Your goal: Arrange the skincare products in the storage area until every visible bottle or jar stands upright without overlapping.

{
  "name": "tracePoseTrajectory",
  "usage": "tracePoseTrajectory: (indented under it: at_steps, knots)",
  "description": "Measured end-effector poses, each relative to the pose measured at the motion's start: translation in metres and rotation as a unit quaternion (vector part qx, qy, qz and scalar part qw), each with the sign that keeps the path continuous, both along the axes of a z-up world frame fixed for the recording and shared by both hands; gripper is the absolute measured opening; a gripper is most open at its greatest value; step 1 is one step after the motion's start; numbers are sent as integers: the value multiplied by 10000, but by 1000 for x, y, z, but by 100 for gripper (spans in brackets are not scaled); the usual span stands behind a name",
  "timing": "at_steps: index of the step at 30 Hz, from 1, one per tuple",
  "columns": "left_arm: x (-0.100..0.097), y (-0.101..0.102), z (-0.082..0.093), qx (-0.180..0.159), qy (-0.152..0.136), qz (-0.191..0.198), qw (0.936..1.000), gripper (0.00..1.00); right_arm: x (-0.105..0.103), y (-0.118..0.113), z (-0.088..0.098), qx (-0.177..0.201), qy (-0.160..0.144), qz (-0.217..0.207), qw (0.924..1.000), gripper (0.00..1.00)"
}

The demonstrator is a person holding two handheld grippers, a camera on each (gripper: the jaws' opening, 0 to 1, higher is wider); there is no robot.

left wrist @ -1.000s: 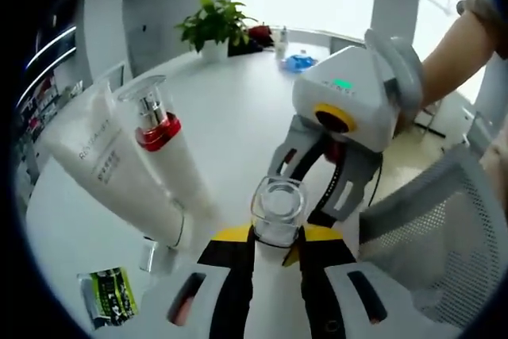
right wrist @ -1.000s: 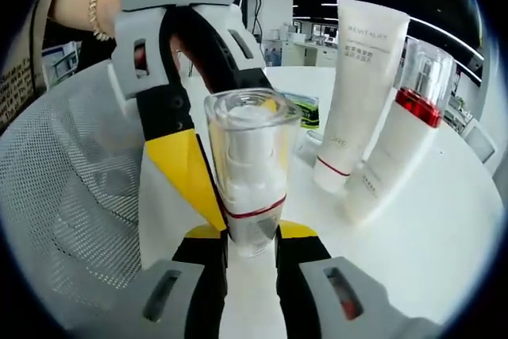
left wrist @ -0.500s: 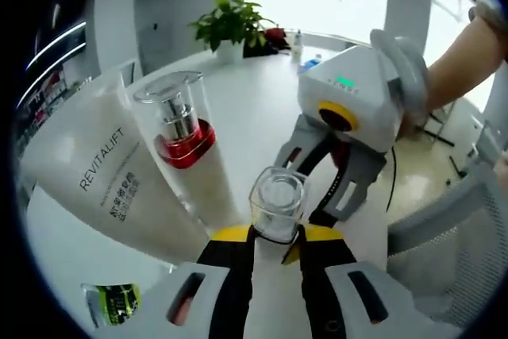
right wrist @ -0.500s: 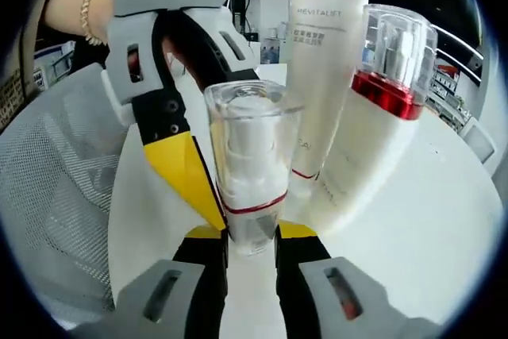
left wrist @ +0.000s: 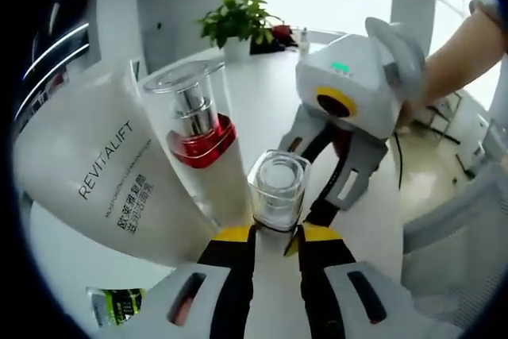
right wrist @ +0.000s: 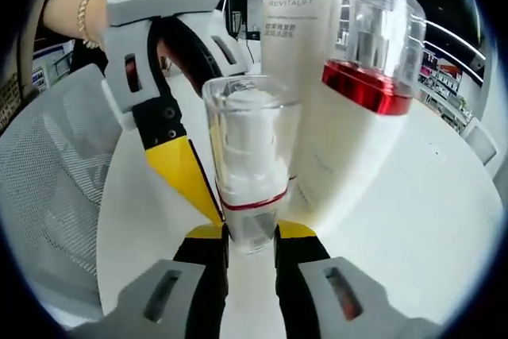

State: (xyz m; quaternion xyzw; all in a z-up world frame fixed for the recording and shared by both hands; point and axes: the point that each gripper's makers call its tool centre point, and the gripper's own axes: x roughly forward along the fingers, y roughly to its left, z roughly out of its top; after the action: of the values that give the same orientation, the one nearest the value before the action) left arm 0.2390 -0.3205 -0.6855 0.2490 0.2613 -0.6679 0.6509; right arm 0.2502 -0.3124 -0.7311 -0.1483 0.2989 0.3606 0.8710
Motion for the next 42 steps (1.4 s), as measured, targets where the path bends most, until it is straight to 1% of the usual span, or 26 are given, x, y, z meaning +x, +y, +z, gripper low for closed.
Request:
tracePoseTrajectory:
  at_steps: [7, 14, 21, 25, 28, 31, 35, 40, 42]
  knots:
    - [2, -1, 0, -9, -7, 14, 10000, 18, 1, 0, -1, 44, 12, -27, 10000, 21]
    - [1, 1, -2, 35, -29, 13, 10000, 18, 1, -1, -1, -13, -27, -14, 10000, 21]
    - [-1, 4, -3, 80, -64, 7, 9999, 21, -1, -1, -1, 81, 53, -69, 9999, 22]
    - [-2, 9, -5, 137, -76, 33, 9999, 25, -3, -5, -2, 52, 106, -186, 9998, 26]
    - [-3, 13, -6, 166, -92, 66, 9998, 29, -7, -7, -2, 23, 142, -233, 9996, 27]
    - [-5, 18, -7, 212, -80, 125, 9997, 35, -10, -9, -1, 22, 170, -298, 9994, 30]
    - [-10, 25, -7, 255, -32, 133, 9996, 38, -15, -11, 1, 75, 244, -451, 9987, 36]
    - [-13, 35, -7, 273, 8, 245, 9993, 44, -22, -9, 5, 96, 260, -544, 9981, 42]
    - [-15, 40, -7, 287, 60, 306, 9991, 48, -26, -8, 7, 104, 281, -606, 9977, 45]
